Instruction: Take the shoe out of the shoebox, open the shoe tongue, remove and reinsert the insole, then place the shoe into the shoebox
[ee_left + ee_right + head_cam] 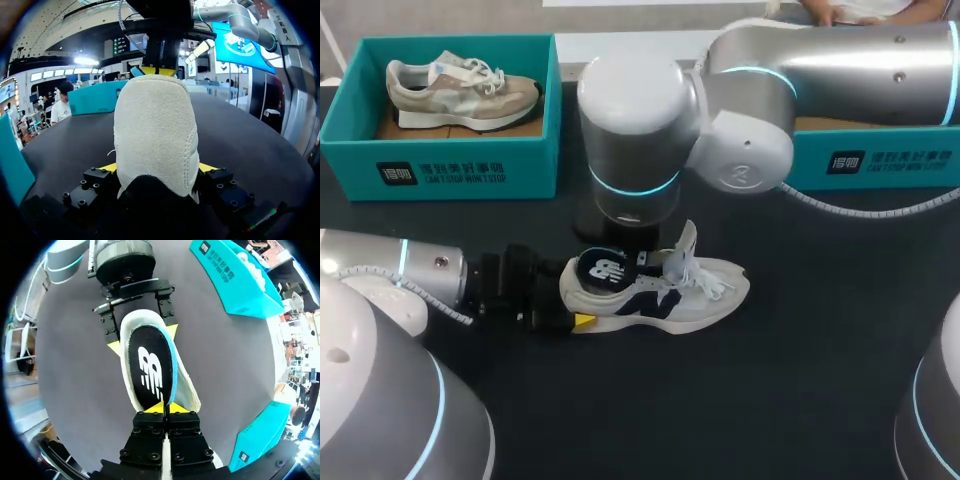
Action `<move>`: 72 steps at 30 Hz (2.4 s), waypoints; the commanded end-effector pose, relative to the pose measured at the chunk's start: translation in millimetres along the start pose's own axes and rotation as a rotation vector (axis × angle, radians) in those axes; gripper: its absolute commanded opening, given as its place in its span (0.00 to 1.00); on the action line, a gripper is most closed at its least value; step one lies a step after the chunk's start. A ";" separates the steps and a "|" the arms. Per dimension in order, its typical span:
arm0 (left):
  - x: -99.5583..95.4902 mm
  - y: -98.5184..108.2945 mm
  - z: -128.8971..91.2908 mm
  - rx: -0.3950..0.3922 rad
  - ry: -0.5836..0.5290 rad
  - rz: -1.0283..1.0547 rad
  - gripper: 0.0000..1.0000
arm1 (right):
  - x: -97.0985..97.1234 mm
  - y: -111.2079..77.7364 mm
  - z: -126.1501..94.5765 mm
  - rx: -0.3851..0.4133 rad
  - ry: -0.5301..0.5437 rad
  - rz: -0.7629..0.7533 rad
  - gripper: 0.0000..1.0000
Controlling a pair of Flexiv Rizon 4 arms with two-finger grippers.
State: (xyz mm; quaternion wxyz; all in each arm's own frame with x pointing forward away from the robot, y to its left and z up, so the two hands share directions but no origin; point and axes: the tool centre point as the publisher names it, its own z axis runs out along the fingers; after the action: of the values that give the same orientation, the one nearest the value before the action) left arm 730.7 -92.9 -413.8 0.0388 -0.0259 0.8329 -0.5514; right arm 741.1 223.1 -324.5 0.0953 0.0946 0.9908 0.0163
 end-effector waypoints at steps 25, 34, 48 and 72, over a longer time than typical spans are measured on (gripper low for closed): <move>0.2 0.1 0.9 -0.005 0.001 0.000 0.00 | -11.8 69.3 -31.7 -0.190 0.164 -0.148 0.00; 0.2 0.1 0.9 -0.005 0.001 0.000 0.00 | -8.0 54.8 -30.1 -0.234 0.344 -0.053 1.00; 0.2 0.1 0.9 -0.005 0.001 0.000 0.00 | 7.3 55.3 -18.2 -0.370 0.576 0.024 1.00; 0.2 0.1 0.9 -0.005 0.001 0.000 0.00 | 21.0 75.2 -13.2 -0.491 0.654 0.002 0.22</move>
State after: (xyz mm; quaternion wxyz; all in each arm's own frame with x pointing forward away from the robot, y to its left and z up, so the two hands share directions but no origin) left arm 730.8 -92.8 -413.8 0.0389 -0.0260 0.8329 -0.5514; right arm 730.4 296.4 -309.1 -0.2032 0.0609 0.9353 0.2833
